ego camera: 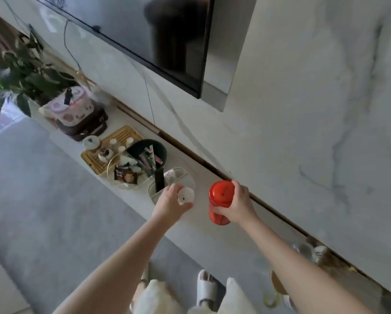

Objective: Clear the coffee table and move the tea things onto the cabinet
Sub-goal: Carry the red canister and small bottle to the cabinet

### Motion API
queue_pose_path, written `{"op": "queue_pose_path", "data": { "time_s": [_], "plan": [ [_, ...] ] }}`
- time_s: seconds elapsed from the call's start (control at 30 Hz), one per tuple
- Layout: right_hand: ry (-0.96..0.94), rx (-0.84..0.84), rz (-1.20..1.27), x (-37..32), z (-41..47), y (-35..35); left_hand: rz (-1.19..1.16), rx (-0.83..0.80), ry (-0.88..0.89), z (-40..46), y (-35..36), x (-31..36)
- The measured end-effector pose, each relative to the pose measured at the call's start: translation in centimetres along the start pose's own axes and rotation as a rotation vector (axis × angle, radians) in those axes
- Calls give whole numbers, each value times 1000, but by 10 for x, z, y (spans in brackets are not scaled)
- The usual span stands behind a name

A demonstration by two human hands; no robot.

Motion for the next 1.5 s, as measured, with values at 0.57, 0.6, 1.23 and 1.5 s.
{"op": "queue_pose_path", "data": {
  "time_s": [0.57,0.6,1.23,1.5],
  "plan": [
    [-28,-91,-93,118,64,126,89,-41,-290,67,151,-150],
    [-27,-71,-99,126,70,132,94,-44,-287,77,160,-160],
    [-4,-23,-117,170,97,193,236,-141,-311,136,242,-217],
    [-67,-83,-325,117,82,165,283,-138,-362,106,203,-207]
  ]
}}
Point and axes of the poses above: each hand's wrist, its own z-axis towards the middle knuckle, its own y-axis out of the palm, x = y × z, the point moved 10 cm from there along z, towards the middle knuckle, and after that the axes turned 5 degrees about -y, right-handed, at the moved point
